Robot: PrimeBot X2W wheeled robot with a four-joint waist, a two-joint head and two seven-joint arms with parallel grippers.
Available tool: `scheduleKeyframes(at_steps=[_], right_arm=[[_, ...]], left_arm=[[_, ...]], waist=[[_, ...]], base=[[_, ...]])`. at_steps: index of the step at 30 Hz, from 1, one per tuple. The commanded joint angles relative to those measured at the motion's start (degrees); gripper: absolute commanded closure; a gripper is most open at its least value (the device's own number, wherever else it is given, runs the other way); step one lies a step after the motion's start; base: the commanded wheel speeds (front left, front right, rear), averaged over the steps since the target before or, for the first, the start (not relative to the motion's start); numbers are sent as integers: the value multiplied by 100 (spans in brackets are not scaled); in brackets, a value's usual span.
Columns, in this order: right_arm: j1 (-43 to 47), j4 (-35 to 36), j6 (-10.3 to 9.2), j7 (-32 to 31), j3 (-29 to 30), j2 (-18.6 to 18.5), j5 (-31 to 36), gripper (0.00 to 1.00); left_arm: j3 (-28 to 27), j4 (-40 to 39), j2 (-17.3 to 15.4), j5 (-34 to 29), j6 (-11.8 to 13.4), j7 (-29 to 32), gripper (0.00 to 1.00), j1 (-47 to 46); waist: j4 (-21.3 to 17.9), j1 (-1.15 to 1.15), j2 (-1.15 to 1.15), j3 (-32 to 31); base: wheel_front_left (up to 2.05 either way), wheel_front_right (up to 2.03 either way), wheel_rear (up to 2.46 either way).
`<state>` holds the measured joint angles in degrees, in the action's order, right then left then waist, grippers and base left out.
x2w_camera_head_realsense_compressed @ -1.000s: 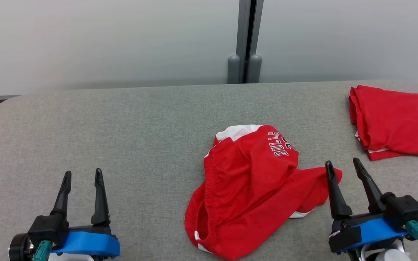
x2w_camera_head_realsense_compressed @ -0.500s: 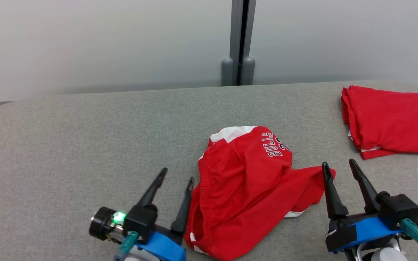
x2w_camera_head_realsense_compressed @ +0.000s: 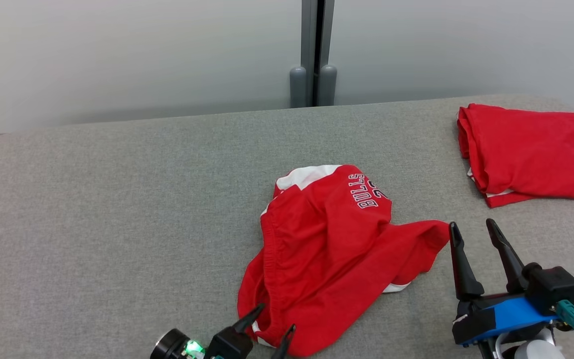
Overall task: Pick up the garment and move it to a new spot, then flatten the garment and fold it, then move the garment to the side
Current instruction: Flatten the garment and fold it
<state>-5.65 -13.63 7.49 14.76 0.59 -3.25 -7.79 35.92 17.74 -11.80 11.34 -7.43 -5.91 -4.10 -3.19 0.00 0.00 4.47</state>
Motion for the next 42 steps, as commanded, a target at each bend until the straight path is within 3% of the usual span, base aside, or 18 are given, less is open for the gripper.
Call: scheduleKeyframes(at_steps=[1,10,11,12,14,23,34,42], right_arm=[[-59,7,1,30,28,-7,-14,0],[-147,-30,2,43,5,-3,-14,0],[-140,-33,2,44,6,-4,-15,0],[-132,-42,2,45,6,-7,-16,0],[-134,-53,2,42,20,-21,-19,0],[-16,-134,2,47,71,-60,-30,0],[28,-292,2,47,139,-60,-75,0],[-157,-440,2,48,82,-80,-86,0]], left_arm=[[87,40,-75,46,-5,62,0,32],[408,367,-118,305,-6,246,0,-110],[429,411,-88,355,-6,234,22,-146],[457,477,-64,385,-6,218,69,-189],[482,592,-6,468,-6,162,100,-304],[204,906,150,788,105,-345,100,-697],[-558,499,-407,1176,553,-606,100,-420],[-659,324,-535,1294,649,-590,100,-237]], waist=[[-9,0,0,24],[-79,0,0,82],[-84,0,0,83],[-86,0,0,82],[-83,0,0,71],[165,0,0,-127],[645,0,0,-139],[640,0,0,3]], base=[[0,0,0],[0,0,0],[0,0,0],[0,0,0],[0,0,0],[0,0,0],[0,0,0],[0,0,0]])
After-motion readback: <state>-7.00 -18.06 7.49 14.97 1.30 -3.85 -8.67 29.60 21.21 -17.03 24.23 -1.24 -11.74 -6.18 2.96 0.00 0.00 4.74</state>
